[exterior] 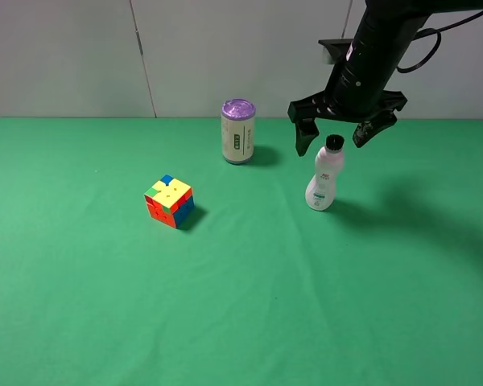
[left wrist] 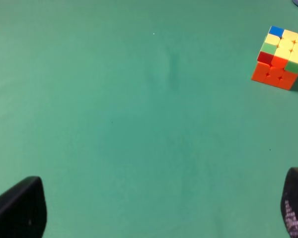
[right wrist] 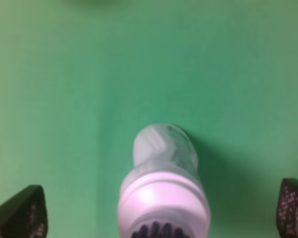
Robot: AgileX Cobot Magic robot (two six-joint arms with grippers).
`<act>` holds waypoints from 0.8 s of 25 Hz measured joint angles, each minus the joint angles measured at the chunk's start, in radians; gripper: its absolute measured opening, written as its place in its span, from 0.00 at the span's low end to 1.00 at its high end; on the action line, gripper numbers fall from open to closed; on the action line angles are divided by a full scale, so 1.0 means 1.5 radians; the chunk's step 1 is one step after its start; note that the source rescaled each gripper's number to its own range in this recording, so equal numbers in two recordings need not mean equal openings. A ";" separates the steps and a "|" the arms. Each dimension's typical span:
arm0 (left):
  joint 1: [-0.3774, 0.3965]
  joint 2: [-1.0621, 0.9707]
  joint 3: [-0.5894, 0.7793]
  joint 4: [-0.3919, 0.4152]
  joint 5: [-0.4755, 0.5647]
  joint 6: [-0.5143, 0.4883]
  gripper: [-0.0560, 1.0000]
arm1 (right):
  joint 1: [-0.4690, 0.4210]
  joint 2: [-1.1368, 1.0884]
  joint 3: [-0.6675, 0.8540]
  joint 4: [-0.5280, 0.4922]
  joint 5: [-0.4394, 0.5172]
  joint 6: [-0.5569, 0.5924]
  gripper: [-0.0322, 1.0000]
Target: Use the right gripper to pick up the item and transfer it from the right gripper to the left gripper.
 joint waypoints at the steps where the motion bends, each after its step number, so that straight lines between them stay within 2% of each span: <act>1: 0.000 0.000 0.000 0.000 0.000 0.000 0.99 | -0.001 0.003 0.000 0.000 -0.001 0.001 1.00; 6: 0.000 0.000 0.000 0.000 0.000 0.000 0.99 | -0.013 0.026 0.000 -0.014 -0.003 0.005 1.00; 20: 0.000 0.000 0.000 0.000 0.000 0.000 0.99 | -0.015 0.067 -0.001 0.000 -0.004 0.005 1.00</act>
